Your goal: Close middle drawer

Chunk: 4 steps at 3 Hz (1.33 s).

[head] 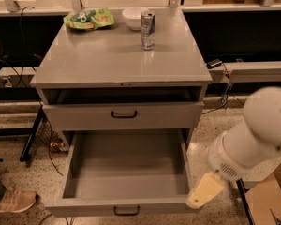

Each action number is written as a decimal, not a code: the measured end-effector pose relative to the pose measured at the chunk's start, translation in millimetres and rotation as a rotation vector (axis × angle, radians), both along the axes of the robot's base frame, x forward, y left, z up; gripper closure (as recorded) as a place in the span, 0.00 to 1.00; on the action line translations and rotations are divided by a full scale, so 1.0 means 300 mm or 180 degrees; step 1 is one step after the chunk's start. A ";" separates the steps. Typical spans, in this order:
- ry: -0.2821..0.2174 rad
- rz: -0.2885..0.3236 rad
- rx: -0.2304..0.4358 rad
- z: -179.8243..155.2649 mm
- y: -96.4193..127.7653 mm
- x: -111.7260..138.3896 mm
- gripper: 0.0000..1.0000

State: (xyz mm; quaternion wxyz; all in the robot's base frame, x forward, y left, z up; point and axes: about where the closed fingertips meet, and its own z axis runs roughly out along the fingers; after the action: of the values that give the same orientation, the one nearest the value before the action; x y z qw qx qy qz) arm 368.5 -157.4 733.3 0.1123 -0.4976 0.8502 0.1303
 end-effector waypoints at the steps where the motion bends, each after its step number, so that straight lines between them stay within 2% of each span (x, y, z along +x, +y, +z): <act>1: 0.0252 -0.0258 0.0238 -0.272 0.053 -0.075 0.42; 2: 0.0405 -0.0482 0.0387 -0.491 0.125 -0.112 0.65; 3: 0.0219 -0.0601 0.0443 -0.512 0.132 -0.055 0.89; 4: 0.0239 -0.0629 0.0431 -0.537 0.135 -0.071 1.00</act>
Offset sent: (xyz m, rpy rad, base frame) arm -0.0128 0.0635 -0.2291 0.2016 0.0743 -0.2997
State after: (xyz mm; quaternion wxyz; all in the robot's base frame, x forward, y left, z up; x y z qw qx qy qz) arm 347.2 -116.7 572.3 0.1259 -0.3975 0.8879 0.1942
